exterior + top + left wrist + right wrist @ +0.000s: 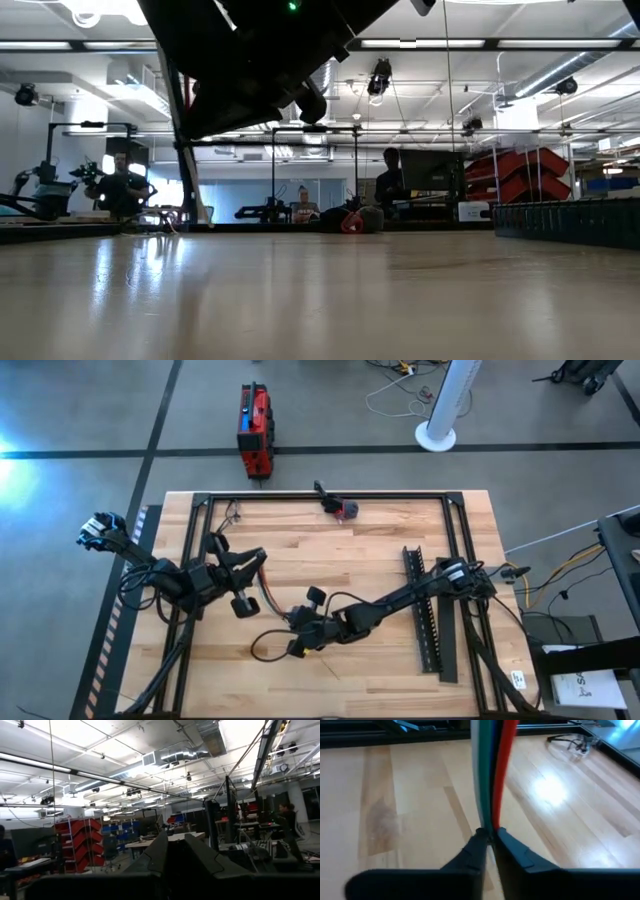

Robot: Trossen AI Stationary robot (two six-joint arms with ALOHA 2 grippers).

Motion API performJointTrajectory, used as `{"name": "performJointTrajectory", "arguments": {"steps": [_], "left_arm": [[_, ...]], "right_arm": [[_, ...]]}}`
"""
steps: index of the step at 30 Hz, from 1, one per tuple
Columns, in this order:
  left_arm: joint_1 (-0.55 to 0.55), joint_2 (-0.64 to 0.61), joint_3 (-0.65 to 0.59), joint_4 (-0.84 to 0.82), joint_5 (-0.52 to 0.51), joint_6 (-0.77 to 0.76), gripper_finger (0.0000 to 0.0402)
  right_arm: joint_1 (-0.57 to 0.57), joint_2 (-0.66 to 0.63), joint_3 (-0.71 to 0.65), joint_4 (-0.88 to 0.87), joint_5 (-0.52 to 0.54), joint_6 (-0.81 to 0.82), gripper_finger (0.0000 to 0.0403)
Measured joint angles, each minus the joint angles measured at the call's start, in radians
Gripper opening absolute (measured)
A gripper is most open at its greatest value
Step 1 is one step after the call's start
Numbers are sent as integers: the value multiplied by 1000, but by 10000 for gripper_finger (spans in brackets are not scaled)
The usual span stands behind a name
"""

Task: Ziptie cables
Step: Close the cables together using a zip tie

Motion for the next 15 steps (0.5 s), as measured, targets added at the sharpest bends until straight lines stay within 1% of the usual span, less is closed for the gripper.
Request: {"name": "performJointTrajectory", "arguments": {"steps": [2,4,7,9,15], "left_arm": [[0,0,0,0,-12,1,29],[0,0,0,0,-18,2,29],[0,0,0,0,-18,1,29],[0,0,0,0,-18,-1,29],[0,0,0,0,-17,-4,29]], "right_arm": [[-3,0,0,12,-23,14,10],[-5,0,0,22,-24,11,20],[-5,0,0,32,-23,-40,41],[-5,0,0,39,-23,-65,63],[-12,1,0,60,-24,-83,149]]}}
